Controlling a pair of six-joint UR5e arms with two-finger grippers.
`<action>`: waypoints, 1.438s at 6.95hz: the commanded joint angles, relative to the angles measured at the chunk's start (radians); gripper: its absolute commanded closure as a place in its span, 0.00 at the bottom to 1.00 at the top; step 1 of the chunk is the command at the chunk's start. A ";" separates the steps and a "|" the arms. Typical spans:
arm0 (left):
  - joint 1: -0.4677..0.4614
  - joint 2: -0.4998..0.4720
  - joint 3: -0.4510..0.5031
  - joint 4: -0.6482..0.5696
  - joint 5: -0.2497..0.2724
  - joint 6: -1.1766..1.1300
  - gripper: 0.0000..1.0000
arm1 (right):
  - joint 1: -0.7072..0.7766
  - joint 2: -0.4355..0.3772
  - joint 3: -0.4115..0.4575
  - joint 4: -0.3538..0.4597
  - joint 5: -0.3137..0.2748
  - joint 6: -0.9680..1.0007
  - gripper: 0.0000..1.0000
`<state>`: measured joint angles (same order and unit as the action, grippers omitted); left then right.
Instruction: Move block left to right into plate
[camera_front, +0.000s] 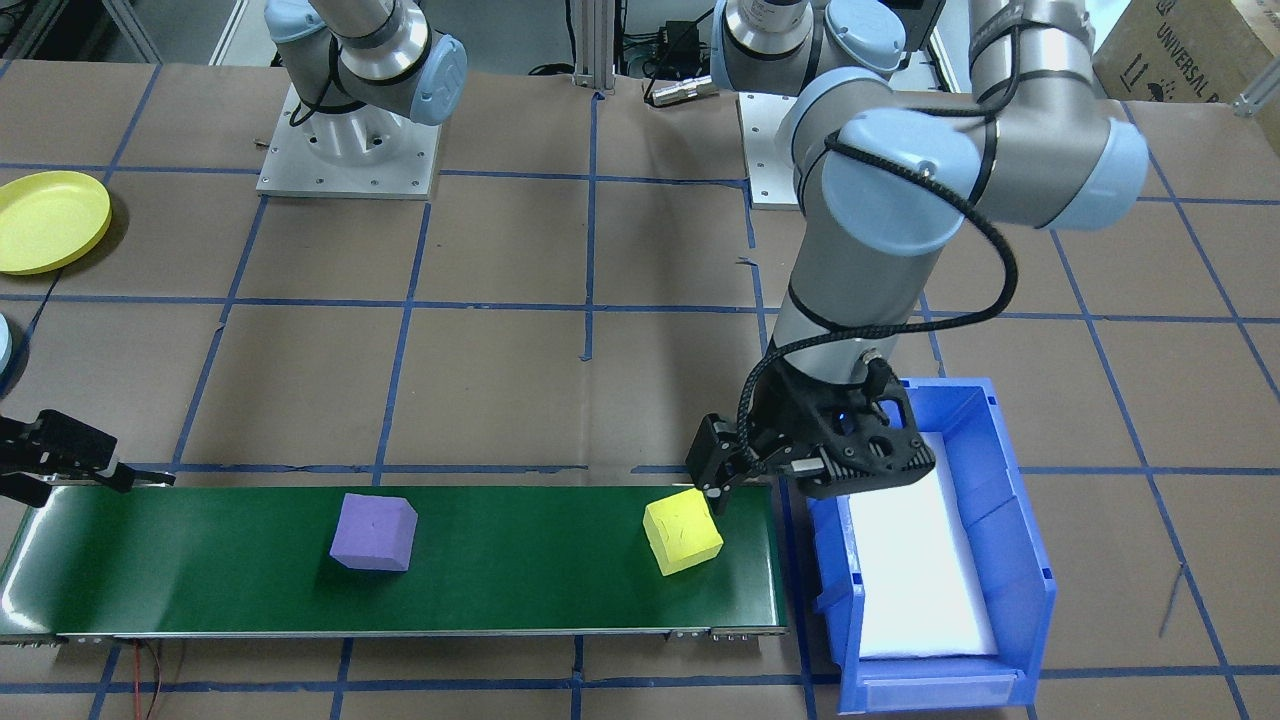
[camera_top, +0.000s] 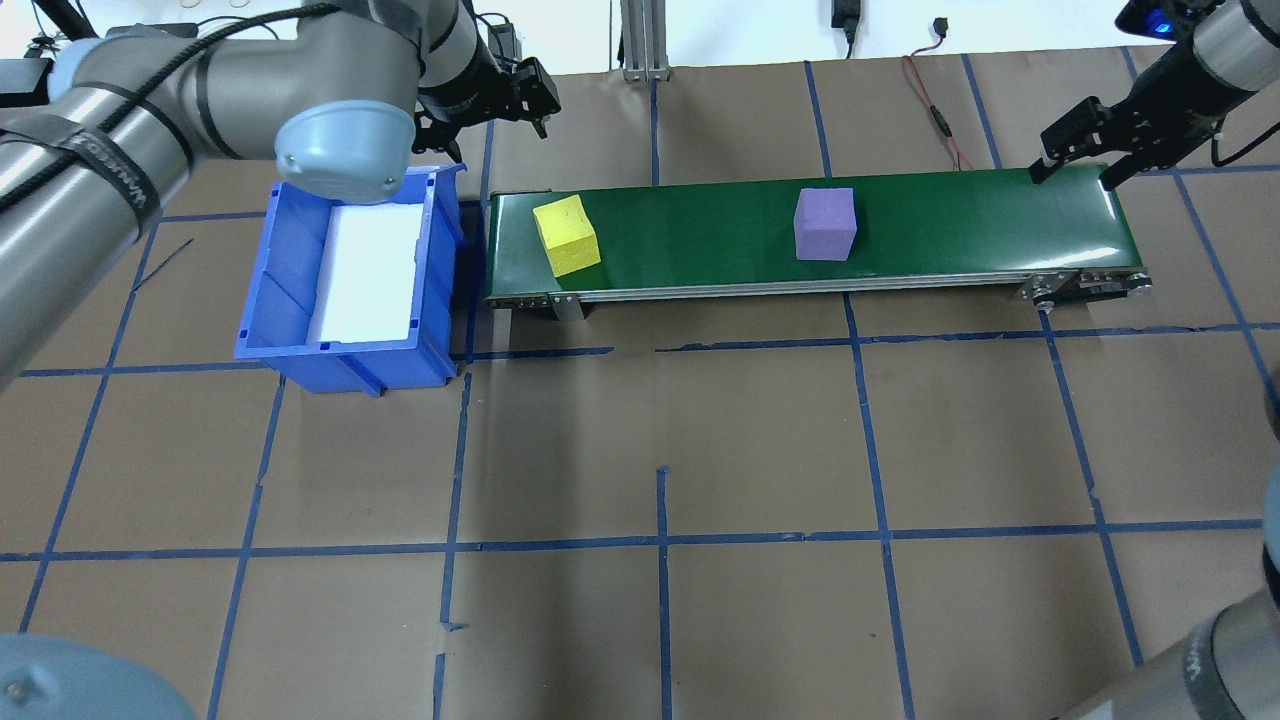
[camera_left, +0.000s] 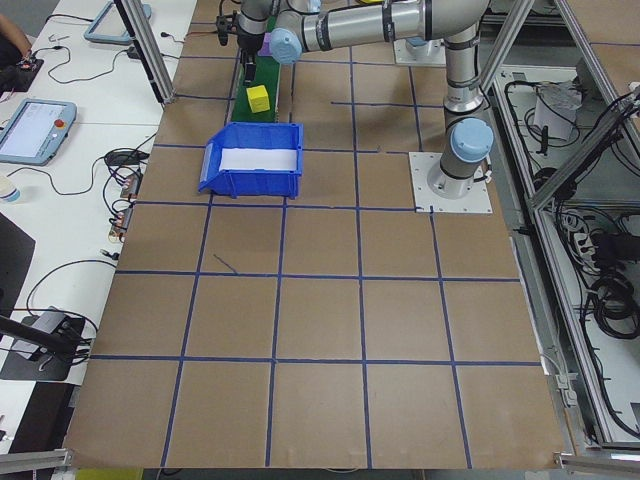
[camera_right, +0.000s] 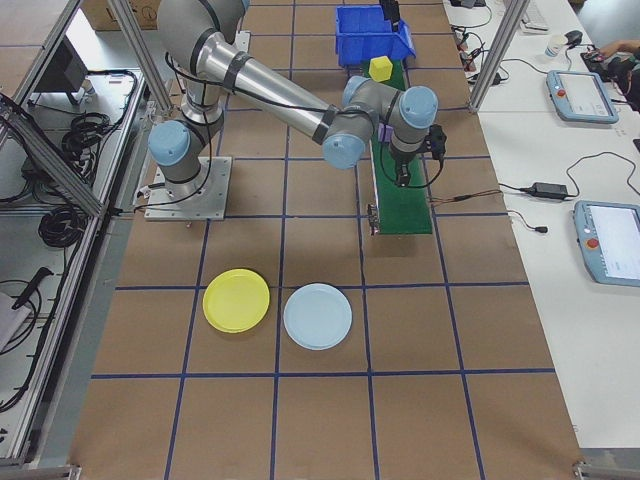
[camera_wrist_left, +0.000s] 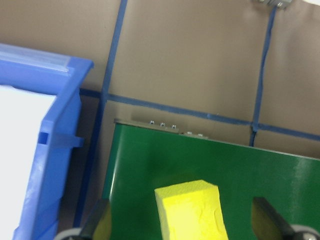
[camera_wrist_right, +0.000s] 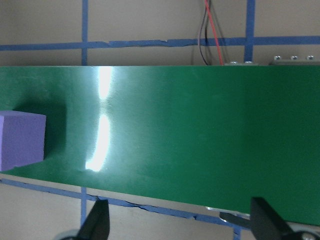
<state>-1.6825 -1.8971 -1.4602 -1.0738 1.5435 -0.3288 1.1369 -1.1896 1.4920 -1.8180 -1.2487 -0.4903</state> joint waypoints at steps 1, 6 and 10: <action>0.064 0.154 0.000 -0.258 0.074 0.004 0.00 | 0.001 0.022 0.004 -0.006 0.104 0.028 0.00; 0.107 0.312 -0.026 -0.558 0.125 0.005 0.00 | 0.145 0.025 0.073 -0.100 0.100 0.157 0.00; 0.113 0.313 -0.061 -0.614 0.121 0.011 0.00 | 0.149 0.060 0.103 -0.179 0.041 0.170 0.00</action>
<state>-1.5715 -1.5847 -1.5109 -1.6860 1.6687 -0.3209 1.2848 -1.1442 1.5921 -1.9740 -1.1979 -0.3210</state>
